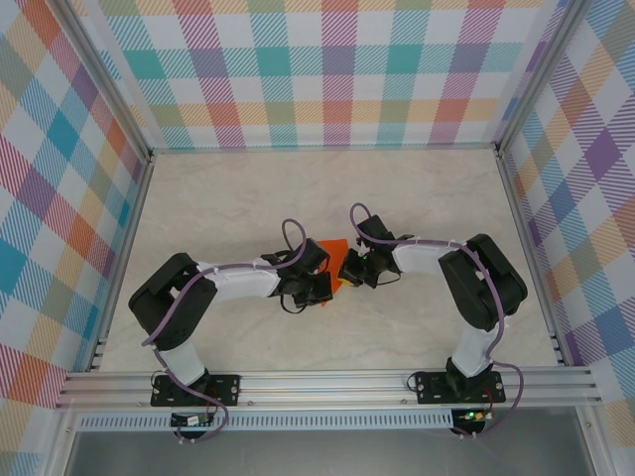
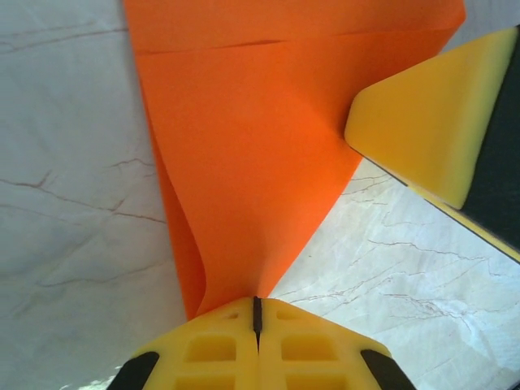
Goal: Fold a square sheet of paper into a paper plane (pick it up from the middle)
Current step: Third fold the triangle at the center of the table.
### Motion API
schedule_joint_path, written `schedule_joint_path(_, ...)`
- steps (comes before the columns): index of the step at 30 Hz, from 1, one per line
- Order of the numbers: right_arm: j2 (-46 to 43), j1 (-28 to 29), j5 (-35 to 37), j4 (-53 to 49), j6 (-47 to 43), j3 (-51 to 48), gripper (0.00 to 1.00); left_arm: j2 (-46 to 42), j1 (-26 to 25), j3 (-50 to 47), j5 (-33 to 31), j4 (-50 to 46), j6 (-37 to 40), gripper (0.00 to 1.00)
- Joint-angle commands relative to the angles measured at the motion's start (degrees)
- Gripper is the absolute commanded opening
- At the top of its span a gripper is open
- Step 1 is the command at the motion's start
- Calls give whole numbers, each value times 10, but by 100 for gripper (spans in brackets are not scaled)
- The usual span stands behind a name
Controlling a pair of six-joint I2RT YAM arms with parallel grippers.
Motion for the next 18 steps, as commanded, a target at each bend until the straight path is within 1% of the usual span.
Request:
schedule_joint_path(1, 36, -5, 48, -63, -5, -16, 2, 10, -1, -10, -16, -29, 5, 4)
schedule_joint_path(8, 36, -5, 46, -63, -8, -13, 2, 19, -1, -14, -18, -31, 3, 2)
schedule_joint_path(11, 22, -8, 31, -45, -26, -9, 2, 22, -1, -16, -17, -33, 3, 1)
schedule_joint_path(18, -43, -12, -28, -32, -156, 26, 3, 20, -1, -20, -18, -41, 2, 0)
